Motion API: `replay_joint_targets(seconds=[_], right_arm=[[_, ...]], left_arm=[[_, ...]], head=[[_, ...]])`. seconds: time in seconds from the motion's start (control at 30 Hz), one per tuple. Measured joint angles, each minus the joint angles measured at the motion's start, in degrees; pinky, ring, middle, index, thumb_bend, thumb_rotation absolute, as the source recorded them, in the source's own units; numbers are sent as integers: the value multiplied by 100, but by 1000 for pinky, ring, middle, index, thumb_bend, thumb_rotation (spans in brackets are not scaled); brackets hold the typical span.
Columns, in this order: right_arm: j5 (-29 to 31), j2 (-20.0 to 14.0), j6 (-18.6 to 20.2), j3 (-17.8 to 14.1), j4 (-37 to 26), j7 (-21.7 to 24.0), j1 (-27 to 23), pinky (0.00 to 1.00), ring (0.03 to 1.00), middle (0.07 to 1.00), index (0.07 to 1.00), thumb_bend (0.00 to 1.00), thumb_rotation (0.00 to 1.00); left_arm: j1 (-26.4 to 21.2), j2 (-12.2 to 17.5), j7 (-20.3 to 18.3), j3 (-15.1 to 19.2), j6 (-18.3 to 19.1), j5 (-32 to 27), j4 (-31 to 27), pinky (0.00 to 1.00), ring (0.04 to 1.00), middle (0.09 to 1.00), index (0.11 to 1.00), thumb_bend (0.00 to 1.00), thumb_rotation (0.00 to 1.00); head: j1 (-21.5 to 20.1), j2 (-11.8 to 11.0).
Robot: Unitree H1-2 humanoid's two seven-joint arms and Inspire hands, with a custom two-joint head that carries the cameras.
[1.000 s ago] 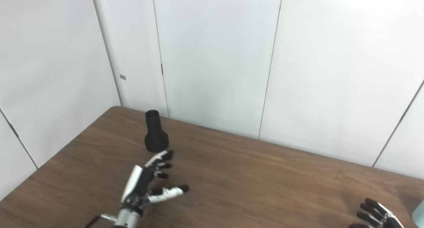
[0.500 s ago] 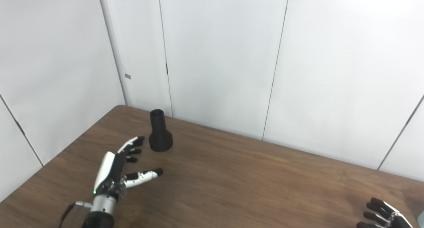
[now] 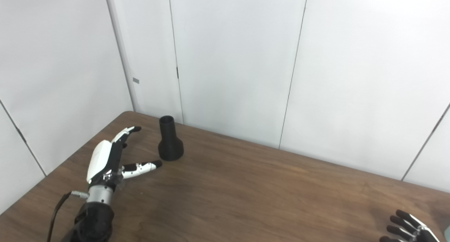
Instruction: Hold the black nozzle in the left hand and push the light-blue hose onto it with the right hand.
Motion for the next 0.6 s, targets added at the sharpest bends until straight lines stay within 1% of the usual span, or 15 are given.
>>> replay_joint_targets(seconds=[0.1, 0.17, 0.27, 0.37, 0.43, 0.6], right_arm=[[14, 9, 36, -17, -57, -4, 38, 527, 667, 726, 863, 744, 449], [14, 33, 59, -27, -86, -18, 51, 523, 662, 726, 872, 784, 453], [32, 80, 50, -56, -116, -35, 69, 522, 652, 716, 848, 827, 395], [39, 109, 13, -81, -117, -37, 70, 533, 655, 717, 843, 832, 337], [39, 125, -13, -107, -124, -40, 74, 534, 655, 717, 835, 848, 330], [37, 134, -21, -126, -134, -45, 84, 546, 663, 725, 822, 868, 329]], left_arm=[[-175, 180, -109, -189, 35, 119, 190, 961, 995, 995, 849, 992, 326], [-305, 240, -98, -276, 54, 219, 459, 992, 999, 999, 847, 1000, 341], [-465, 256, -98, -400, 128, 290, 897, 1000, 1000, 1000, 834, 1000, 346], [-593, 276, -133, -537, 234, 305, 1278, 1000, 1000, 1000, 834, 1000, 366], [-700, 293, -133, -606, 246, 308, 1531, 1000, 1000, 1000, 838, 1000, 380], [-1032, 388, -61, -791, 244, 316, 2178, 1000, 1000, 1000, 852, 1000, 381]], head=[[0, 26], [-17, 53], [-61, 70], [-70, 79], [-88, 88], [-97, 114]])
